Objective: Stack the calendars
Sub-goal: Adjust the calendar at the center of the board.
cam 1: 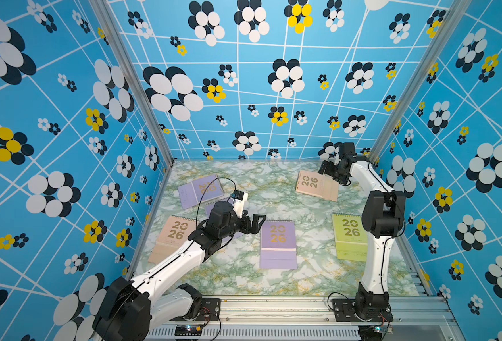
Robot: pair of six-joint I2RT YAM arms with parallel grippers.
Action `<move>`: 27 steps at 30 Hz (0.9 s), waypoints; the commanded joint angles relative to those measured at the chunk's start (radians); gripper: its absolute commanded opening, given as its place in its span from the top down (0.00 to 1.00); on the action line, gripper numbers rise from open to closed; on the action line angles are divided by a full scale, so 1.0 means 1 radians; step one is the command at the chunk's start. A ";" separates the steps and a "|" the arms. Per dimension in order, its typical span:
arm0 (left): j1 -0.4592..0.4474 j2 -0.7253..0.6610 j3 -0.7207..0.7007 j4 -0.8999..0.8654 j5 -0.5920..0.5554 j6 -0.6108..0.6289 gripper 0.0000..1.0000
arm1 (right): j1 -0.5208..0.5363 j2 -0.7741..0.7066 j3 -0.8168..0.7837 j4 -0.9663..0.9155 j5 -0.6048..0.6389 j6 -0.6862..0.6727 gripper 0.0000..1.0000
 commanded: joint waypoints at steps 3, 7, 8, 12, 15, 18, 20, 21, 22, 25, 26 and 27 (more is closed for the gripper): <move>0.011 -0.021 0.036 -0.028 -0.018 0.013 0.00 | -0.012 0.030 -0.008 -0.073 0.057 0.024 0.01; 0.012 -0.021 0.046 -0.034 -0.023 0.017 0.00 | -0.013 0.030 -0.050 -0.057 0.044 0.025 0.01; 0.012 -0.019 0.047 -0.032 -0.023 0.015 0.01 | -0.013 0.032 -0.059 -0.054 0.041 0.027 0.01; 0.012 -0.027 0.039 -0.026 -0.024 0.011 0.00 | -0.013 0.026 -0.111 -0.031 0.047 0.043 0.01; 0.014 -0.031 0.046 -0.041 -0.024 0.022 0.01 | -0.013 0.015 -0.149 -0.012 0.053 0.054 0.01; 0.015 -0.038 0.061 -0.061 -0.024 0.038 0.00 | -0.013 0.009 -0.174 0.000 0.045 0.055 0.01; 0.015 -0.041 0.063 -0.061 -0.026 0.042 0.01 | -0.013 0.009 -0.193 0.016 0.024 0.059 0.01; 0.015 -0.042 0.065 -0.061 -0.026 0.044 0.00 | -0.013 0.009 -0.203 0.025 0.010 0.062 0.01; 0.017 -0.039 0.066 -0.061 -0.025 0.044 0.00 | -0.013 0.009 -0.214 0.033 -0.002 0.065 0.01; 0.017 -0.037 0.068 -0.062 -0.022 0.043 0.00 | -0.012 0.003 -0.254 0.063 -0.043 0.074 0.01; 0.017 -0.036 0.069 -0.060 -0.021 0.043 0.00 | -0.011 0.000 -0.264 0.069 -0.056 0.073 0.01; 0.017 -0.037 0.070 -0.060 -0.022 0.044 0.01 | -0.008 -0.006 -0.275 0.073 -0.061 0.071 0.01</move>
